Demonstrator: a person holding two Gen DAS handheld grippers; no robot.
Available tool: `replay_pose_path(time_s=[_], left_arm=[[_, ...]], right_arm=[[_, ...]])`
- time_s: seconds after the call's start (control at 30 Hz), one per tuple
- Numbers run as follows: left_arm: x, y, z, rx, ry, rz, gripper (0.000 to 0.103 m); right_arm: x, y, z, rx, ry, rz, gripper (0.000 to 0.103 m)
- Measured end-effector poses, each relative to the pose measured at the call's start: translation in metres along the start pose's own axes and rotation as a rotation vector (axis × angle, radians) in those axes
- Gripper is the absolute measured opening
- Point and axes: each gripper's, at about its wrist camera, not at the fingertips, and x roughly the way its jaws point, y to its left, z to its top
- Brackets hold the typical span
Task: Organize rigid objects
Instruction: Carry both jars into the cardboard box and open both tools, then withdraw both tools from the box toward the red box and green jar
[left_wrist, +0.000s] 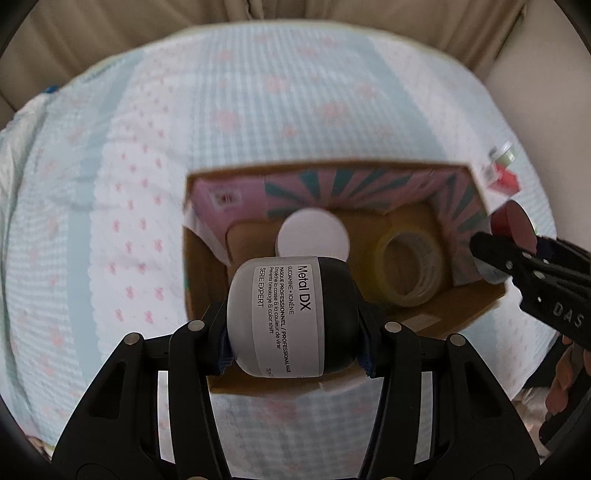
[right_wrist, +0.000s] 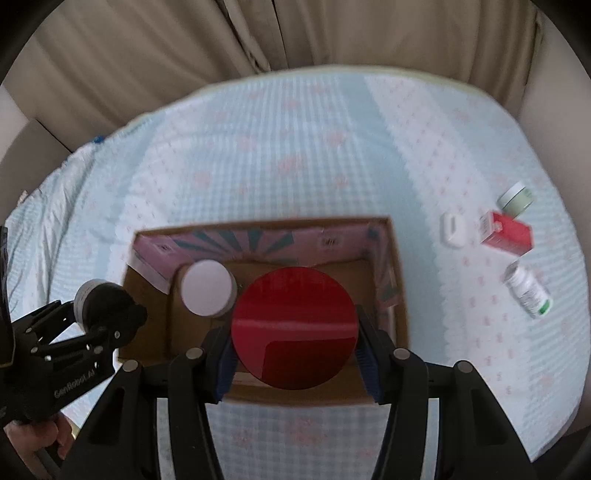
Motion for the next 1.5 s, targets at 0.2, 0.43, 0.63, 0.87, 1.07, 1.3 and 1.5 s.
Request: replay_pose_path(time_s=[0.2, 0.43, 0.63, 0.87, 1.07, 1.3, 1.5], left_arm=[[0.044, 0.005, -0.009, -0.002, 0.067, 0.019, 0.047], [0.064, -0.002, -0.014, 0.033, 0.127, 0.043, 0.047], [0.055, -0.010, -0.011, 0.061, 0.095, 0.003, 0.103], [0.045, -0.013, -0.015, 0.089, 0.075, 0.011, 0.103], [0.027, -0.007, -0.019, 0.053, 0.042, 0.021, 0.103], [-0.012, -0.001, -0.027, 0.029, -0.026, 0.033, 0.103], [-0.057, -0.006, -0.040, 0.000, -0.105, 0.041, 0.103]], right_arm=[[0.063, -0.001, -0.004, -0.011, 0.093, 0.008, 0.051], [0.092, 0.003, -0.006, -0.025, 0.147, 0.014, 0.051], [0.093, -0.002, -0.004, 0.018, 0.156, 0.067, 0.072], [0.073, -0.016, 0.001, 0.048, 0.063, 0.051, 0.103], [0.059, -0.019, -0.008, 0.040, 0.053, 0.032, 0.103], [0.028, -0.010, -0.014, 0.016, 0.012, 0.035, 0.103], [-0.016, -0.002, -0.013, -0.006, -0.038, 0.041, 0.103]])
